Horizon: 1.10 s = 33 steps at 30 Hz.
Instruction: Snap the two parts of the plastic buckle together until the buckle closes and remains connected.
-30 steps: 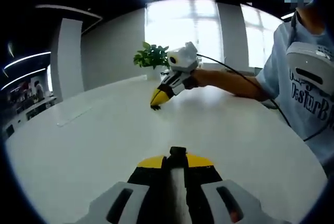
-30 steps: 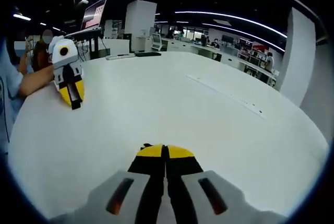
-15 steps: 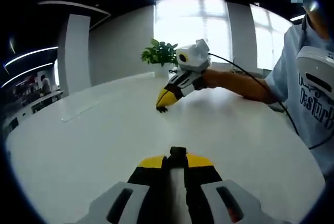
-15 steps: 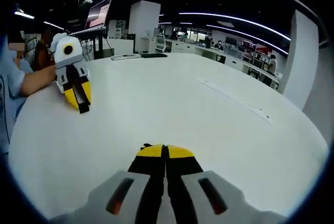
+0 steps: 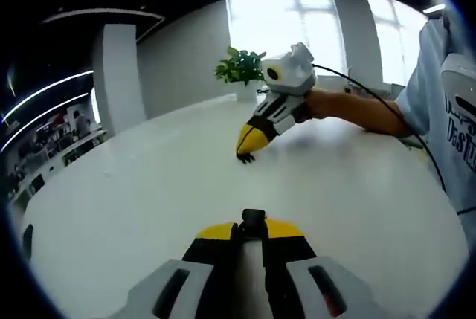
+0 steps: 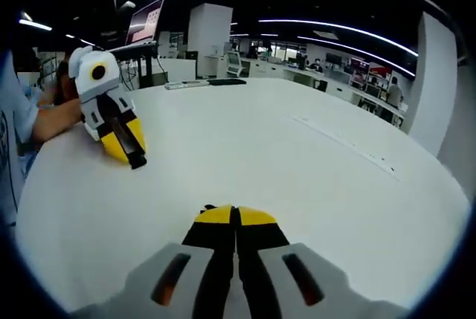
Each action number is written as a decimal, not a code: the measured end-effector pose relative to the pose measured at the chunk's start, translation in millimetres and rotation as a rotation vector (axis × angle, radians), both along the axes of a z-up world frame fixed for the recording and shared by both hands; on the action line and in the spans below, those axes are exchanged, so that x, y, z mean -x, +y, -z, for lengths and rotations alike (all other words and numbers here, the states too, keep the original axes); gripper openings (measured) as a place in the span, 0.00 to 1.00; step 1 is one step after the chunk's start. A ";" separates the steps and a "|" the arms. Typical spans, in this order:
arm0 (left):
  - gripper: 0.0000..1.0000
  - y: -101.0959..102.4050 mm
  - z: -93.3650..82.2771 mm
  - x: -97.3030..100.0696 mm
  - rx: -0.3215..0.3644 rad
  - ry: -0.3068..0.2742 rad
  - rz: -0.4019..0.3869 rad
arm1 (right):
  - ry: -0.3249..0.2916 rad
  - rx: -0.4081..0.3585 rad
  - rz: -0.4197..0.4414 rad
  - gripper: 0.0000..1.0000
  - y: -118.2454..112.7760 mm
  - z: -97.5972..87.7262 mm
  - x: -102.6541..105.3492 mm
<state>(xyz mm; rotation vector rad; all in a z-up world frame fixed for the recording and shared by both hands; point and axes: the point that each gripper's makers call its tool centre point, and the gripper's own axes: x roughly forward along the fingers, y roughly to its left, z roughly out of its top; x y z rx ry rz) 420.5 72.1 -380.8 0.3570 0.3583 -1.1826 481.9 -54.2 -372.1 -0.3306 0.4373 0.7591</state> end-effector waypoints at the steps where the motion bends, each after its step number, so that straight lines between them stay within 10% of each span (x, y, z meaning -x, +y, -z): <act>1: 0.11 -0.2 -0.2 0.0 -0.007 -0.010 -0.001 | 0.000 -0.001 -0.003 0.01 1.7 -0.1 0.5; 33: 0.11 1.0 -0.5 -0.8 -0.011 -0.027 0.007 | 0.001 -0.085 -0.117 0.01 53.4 0.3 23.5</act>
